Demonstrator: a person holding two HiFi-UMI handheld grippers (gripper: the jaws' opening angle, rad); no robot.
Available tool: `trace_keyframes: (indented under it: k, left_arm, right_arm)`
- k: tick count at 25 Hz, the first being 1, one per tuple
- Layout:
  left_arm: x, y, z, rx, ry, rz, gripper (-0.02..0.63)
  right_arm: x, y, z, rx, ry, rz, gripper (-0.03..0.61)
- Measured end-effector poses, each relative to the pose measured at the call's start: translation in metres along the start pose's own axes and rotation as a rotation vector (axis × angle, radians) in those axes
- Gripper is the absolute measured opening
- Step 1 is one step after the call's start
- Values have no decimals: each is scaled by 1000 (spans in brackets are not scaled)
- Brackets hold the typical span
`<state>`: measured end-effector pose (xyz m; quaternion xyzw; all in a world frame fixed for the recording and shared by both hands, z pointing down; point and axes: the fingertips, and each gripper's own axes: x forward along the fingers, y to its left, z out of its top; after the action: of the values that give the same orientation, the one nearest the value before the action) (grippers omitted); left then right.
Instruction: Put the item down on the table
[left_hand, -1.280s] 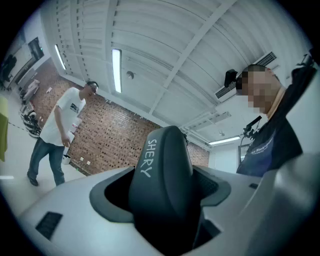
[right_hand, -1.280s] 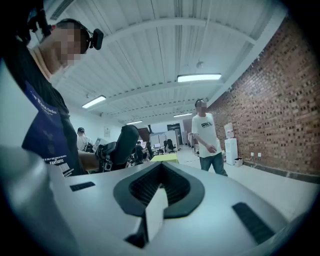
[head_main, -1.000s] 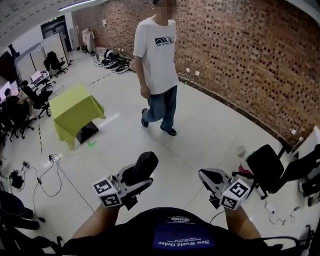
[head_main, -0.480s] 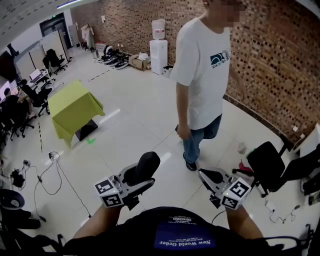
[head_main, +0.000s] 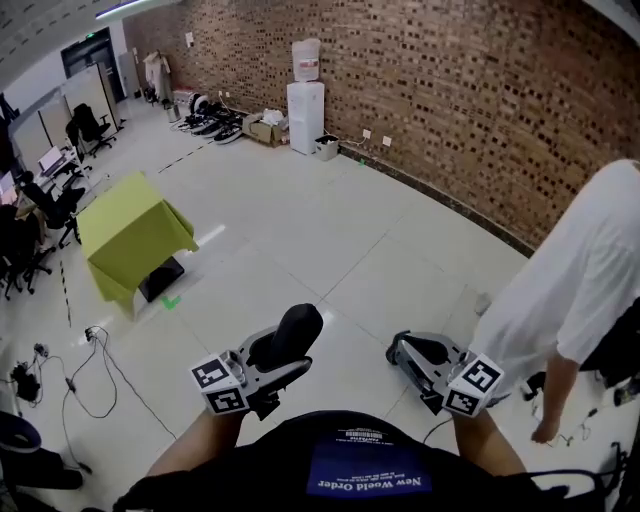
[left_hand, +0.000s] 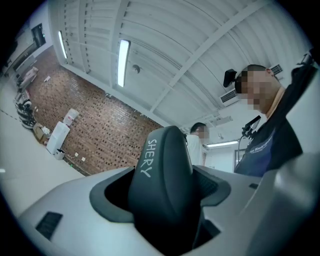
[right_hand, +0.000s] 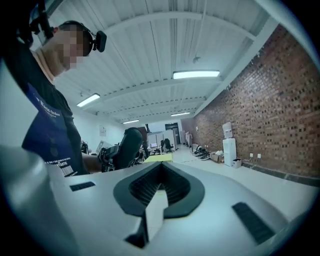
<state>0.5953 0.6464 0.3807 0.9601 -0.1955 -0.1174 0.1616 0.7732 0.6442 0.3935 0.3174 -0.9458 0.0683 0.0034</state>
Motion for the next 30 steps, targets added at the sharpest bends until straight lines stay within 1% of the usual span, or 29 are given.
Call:
trace_keyframes:
  k: [3, 8, 12, 16, 19, 24, 27, 30]
  left_arm:
    - [-4, 46, 27, 21, 28, -25, 348]
    - [-14, 117, 59, 29, 56, -49, 348]
    - [-4, 160, 72, 19, 59, -42, 348]
    - [15, 199, 77, 13, 56, -18, 348]
    - [41, 229, 80, 25, 45, 13, 348]
    - [98, 274, 95, 48, 10, 94, 348]
    - [131, 289, 109, 45, -40, 121, 348]
    - [163, 312, 124, 40, -90, 138, 348]
  right_arm:
    - [48, -19, 16, -4, -17, -23, -12]
    - [117, -48, 26, 8, -44, -57, -12]
    - [151, -80, 23, 44, -39, -60, -12]
    - [178, -121, 21, 43, -19, -36, -12]
    - [196, -164, 23, 42, -25, -1, -12]
    - [224, -245, 41, 21, -11, 97, -12]
    - [236, -289, 56, 5, -7, 155, -12]
    - [253, -331, 71, -20, -15, 193, -12]
